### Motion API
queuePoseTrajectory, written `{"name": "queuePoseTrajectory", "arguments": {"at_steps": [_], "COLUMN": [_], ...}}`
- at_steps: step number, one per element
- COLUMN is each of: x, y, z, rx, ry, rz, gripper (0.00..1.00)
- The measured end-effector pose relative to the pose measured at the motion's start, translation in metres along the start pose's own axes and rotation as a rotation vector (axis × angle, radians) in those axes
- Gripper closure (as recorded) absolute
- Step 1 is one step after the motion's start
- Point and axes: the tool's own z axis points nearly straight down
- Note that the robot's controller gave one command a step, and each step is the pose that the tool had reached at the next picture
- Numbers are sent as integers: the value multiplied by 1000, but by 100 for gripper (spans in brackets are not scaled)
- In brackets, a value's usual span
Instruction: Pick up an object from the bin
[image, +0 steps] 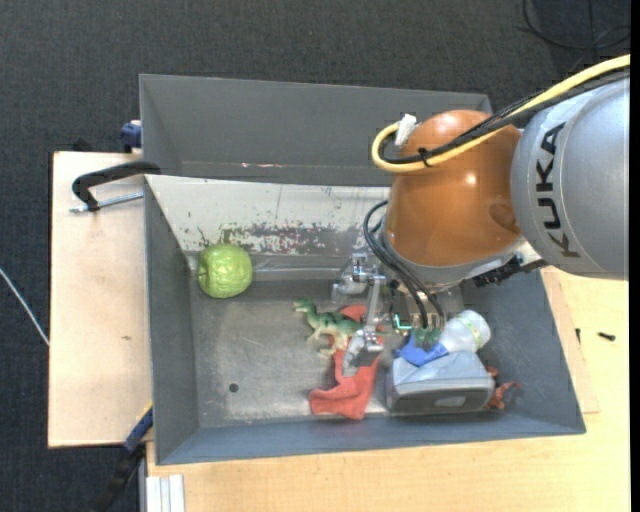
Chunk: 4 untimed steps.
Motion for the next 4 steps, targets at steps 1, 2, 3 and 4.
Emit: {"name": "queuePoseTrajectory", "arguments": {"at_steps": [1, 2, 3, 4], "x": [-2, -7, -3, -11], "y": [-1, 1, -14, -23], "z": [-4, 41, 90, 114], "rx": [-1, -3, -1, -1], "ry": [-9, -17, -8, -6], "rz": [2, 44, -10, 44], "gripper": [0, 0, 0, 0]}}
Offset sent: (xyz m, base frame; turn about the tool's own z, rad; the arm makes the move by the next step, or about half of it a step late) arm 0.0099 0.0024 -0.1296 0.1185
